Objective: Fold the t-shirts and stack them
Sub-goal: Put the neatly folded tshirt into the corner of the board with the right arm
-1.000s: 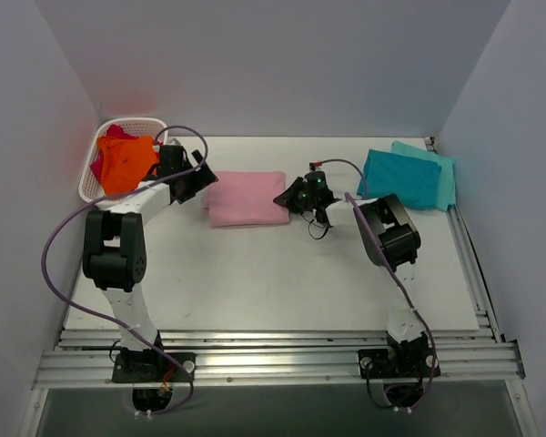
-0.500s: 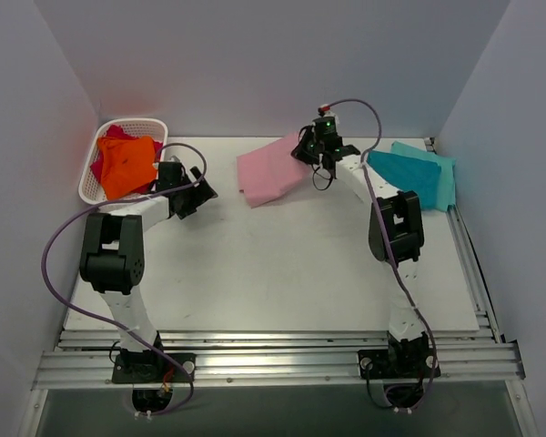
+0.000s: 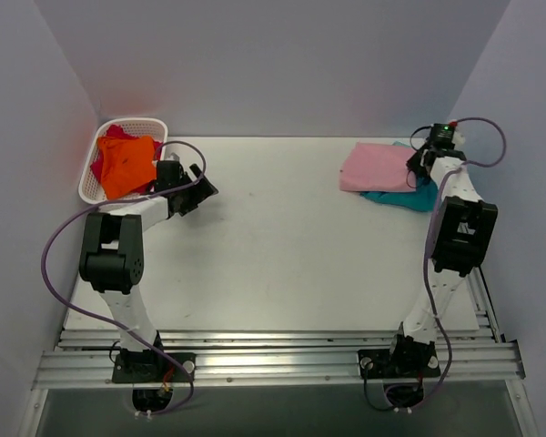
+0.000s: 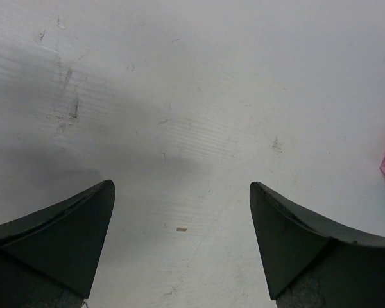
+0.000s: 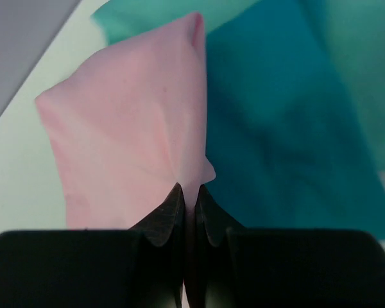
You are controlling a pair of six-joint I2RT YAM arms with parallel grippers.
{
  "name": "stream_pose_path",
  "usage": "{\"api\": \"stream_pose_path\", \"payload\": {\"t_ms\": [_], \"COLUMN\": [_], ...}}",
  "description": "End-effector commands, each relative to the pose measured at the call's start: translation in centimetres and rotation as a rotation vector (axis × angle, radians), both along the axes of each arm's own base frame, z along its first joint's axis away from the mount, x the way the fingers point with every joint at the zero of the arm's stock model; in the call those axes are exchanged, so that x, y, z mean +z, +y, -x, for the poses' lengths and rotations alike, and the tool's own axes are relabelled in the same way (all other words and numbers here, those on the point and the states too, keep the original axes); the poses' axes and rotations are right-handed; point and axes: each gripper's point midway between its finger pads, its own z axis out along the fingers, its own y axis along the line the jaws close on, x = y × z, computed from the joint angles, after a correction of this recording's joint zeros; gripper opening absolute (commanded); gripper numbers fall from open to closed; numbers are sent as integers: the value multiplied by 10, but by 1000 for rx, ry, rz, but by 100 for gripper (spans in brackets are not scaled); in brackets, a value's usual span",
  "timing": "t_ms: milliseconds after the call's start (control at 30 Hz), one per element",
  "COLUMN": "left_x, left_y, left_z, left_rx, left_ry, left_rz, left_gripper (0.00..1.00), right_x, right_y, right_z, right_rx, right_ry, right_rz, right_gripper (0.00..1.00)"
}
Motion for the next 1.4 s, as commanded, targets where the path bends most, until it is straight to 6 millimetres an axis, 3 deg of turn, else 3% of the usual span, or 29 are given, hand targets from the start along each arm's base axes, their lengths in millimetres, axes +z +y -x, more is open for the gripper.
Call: {"api": "stream_pose_path", "payload": {"t_ms": [0, 100, 300, 433, 533, 667, 767, 800, 867, 900, 933, 1000, 1100, 1200, 1300, 1367], "left_x": [17, 13, 15, 12, 11, 11, 12, 12, 11, 11, 10, 9, 10, 16, 24, 30], "left_y": [-7, -9, -9, -9, -11, -12, -12, -12, -12, -13, -14, -13, -13, -10, -9, -9], "left_z": [-17, -18, -17, -16, -17, -17, -17, -17, -17, -17, -17, -17, -16, -16, -15, -14], "left_rx": [-23, -29, -33, -33, -41, -43, -43, -44, -47, -49, -51, -53, -56, -54, -54, -55], "left_ry": [-73, -68, -72, -68, -67, -67, -68, -68, -66, -67, -64, -63, -67, -81, -100, -111], "left_rz": [37, 49, 49, 47, 51, 53, 55, 54, 56, 56, 57, 55, 47, 34, 26, 27], "left_gripper": [94, 93, 92, 92, 92, 92, 91, 91, 91, 91, 91, 91, 91, 91, 91, 91], "right_x": [52, 41, 43, 32, 16, -23, -36, -37, -42, -43, -45, -46, -34, 2, 50, 83], "right_y": [-55, -81, -78, -97, -110, -138, -158, -163, -171, -174, -176, -175, -167, -157, -132, -104], "right_z": [34, 44, 37, 47, 54, 73, 89, 92, 100, 102, 104, 104, 101, 98, 91, 88], "right_rx": [-115, -177, -142, -204, -246, -325, -406, -431, -469, -479, -491, -491, -479, -464, -427, -382], "right_ry": [-82, -47, -50, -18, 22, 106, 117, 113, 126, 130, 144, 149, 137, 88, 20, -15], "right_rz": [64, 78, 59, 87, 92, 56, 31, 27, 34, 34, 40, 37, 55, 122, 189, 229], "right_gripper": [0, 0, 0, 0, 0, 1, 4, 11, 39, 75, 94, 100, 100, 100, 100, 100]}}
